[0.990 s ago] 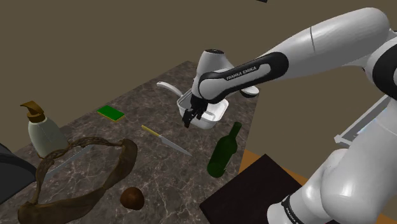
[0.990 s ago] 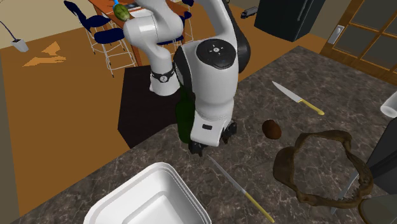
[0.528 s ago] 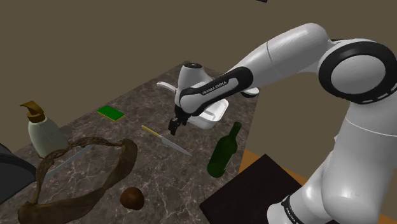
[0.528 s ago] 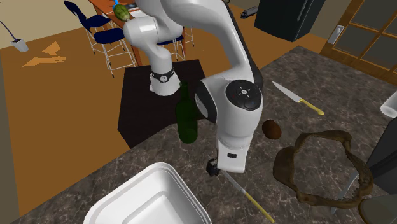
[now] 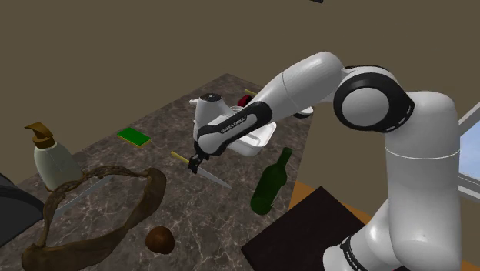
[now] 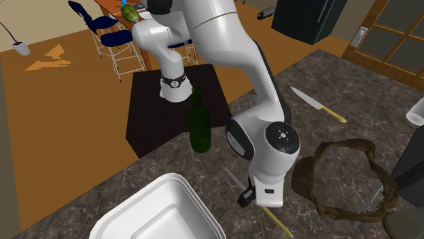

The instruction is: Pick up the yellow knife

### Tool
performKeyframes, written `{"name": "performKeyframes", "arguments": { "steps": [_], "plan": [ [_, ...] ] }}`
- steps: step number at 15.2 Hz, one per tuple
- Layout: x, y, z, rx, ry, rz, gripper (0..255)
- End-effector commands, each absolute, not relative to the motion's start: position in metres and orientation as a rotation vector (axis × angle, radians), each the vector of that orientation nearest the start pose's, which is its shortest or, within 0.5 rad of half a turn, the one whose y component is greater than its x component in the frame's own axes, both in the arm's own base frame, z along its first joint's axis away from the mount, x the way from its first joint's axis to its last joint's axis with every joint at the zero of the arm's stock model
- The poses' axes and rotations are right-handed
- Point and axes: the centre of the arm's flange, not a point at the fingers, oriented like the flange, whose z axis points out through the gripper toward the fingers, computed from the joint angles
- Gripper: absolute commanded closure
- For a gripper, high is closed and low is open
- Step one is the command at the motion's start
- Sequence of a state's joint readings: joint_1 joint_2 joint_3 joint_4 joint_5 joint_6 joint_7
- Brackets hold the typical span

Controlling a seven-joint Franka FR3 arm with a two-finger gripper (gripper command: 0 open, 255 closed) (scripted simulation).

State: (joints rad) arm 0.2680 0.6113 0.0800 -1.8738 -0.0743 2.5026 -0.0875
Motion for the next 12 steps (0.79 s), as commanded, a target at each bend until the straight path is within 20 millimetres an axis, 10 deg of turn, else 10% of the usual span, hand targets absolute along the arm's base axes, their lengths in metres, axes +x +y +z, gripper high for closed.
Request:
{"name": "performKeyframes", "arguments": {
  "steps": [1, 7, 8, 12],
  "plan": [
    [0.603, 0.216, 0.174, -3.047, -0.752, -0.032, 0],
    [0.603, 0.216, 0.15, -3.047, -0.752, -0.032, 0],
    [0.604, 0.216, 0.15, -3.047, -0.752, -0.032, 255],
    [0.604, 0.216, 0.15, -3.047, -0.752, -0.032, 255]
  ]
}}
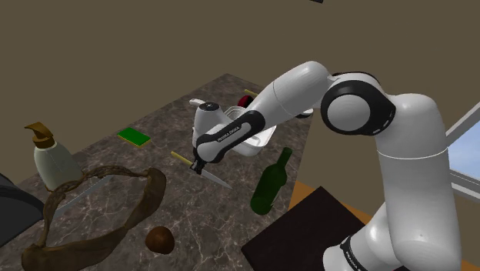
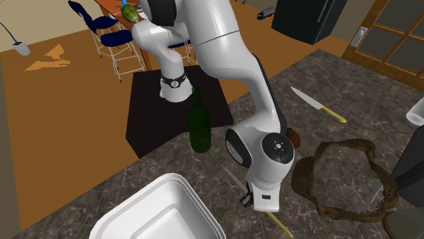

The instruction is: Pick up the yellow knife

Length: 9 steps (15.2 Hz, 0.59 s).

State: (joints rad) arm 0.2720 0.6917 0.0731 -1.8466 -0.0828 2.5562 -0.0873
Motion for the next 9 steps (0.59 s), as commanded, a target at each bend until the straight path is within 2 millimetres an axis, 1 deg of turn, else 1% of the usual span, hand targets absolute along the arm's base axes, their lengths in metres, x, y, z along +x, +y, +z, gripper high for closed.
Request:
{"name": "performKeyframes", "arguments": {
  "steps": [1, 5, 9],
  "plan": [
    [0.604, 0.216, 0.15, -3.047, -0.752, -0.032, 255],
    [0.603, 0.216, 0.15, -3.047, -0.752, -0.032, 255],
    [0.603, 0.216, 0.171, -3.047, -0.752, -0.032, 255]
  ]
}}
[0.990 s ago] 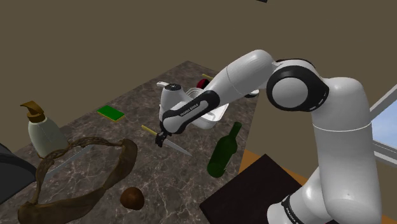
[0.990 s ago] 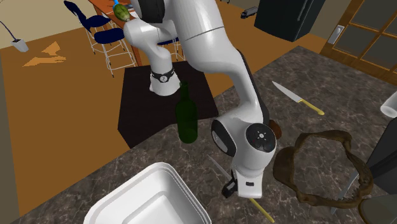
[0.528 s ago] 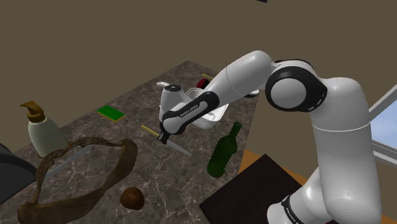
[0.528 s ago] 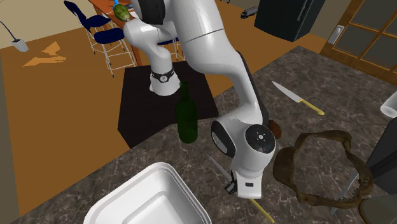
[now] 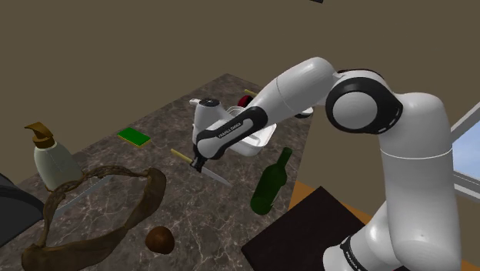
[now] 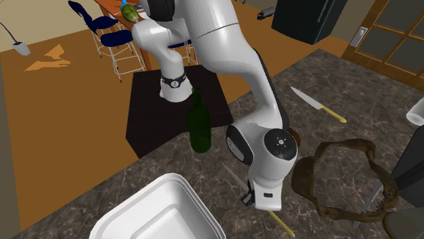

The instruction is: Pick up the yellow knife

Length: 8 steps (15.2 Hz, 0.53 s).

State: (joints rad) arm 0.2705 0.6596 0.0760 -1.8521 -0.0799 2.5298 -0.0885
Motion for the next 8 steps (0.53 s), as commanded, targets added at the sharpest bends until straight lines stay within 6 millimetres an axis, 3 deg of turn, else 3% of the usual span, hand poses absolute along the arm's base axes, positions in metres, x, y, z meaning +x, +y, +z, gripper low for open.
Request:
{"name": "performKeyframes", "arguments": {
  "steps": [1, 8],
  "plan": [
    [0.603, 0.216, 0.177, -3.047, -0.752, -0.032, 255],
    [0.603, 0.216, 0.214, -3.047, -0.752, -0.032, 255]
  ]
}}
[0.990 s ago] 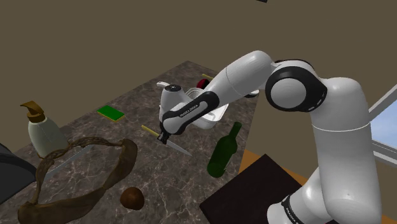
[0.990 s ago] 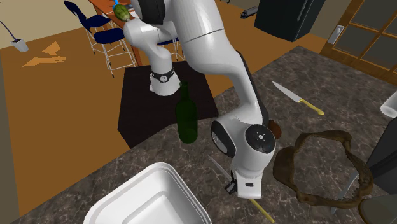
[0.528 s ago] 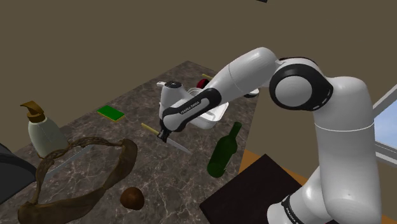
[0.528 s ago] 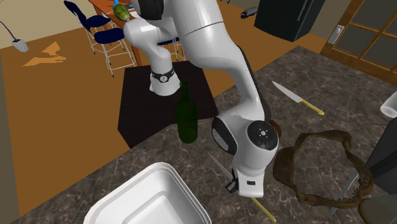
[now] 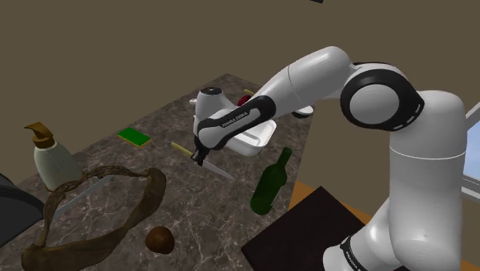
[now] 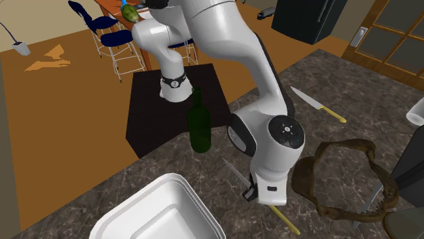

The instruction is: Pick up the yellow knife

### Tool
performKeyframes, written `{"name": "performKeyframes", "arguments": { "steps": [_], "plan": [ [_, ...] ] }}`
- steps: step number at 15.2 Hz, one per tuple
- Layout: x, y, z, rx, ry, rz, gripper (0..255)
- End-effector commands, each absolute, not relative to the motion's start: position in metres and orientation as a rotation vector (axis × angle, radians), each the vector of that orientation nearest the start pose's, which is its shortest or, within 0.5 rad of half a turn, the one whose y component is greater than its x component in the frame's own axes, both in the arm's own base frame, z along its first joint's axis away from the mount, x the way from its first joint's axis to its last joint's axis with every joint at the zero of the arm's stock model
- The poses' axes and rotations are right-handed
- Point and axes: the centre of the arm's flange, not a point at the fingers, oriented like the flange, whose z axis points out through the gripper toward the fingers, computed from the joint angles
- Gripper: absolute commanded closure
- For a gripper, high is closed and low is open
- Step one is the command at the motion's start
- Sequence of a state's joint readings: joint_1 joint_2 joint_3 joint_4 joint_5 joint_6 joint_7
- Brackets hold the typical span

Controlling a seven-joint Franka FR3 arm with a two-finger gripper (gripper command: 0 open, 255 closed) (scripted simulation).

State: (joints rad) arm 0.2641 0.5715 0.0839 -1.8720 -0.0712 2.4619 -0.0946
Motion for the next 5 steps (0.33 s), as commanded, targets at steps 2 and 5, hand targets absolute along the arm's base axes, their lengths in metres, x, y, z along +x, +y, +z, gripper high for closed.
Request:
{"name": "performKeyframes", "arguments": {
  "steps": [2, 5],
  "plan": [
    [0.603, 0.216, 0.224, -3.047, -0.752, -0.032, 255],
    [0.603, 0.216, 0.23, -3.047, -0.752, -0.032, 255]
  ]
}}
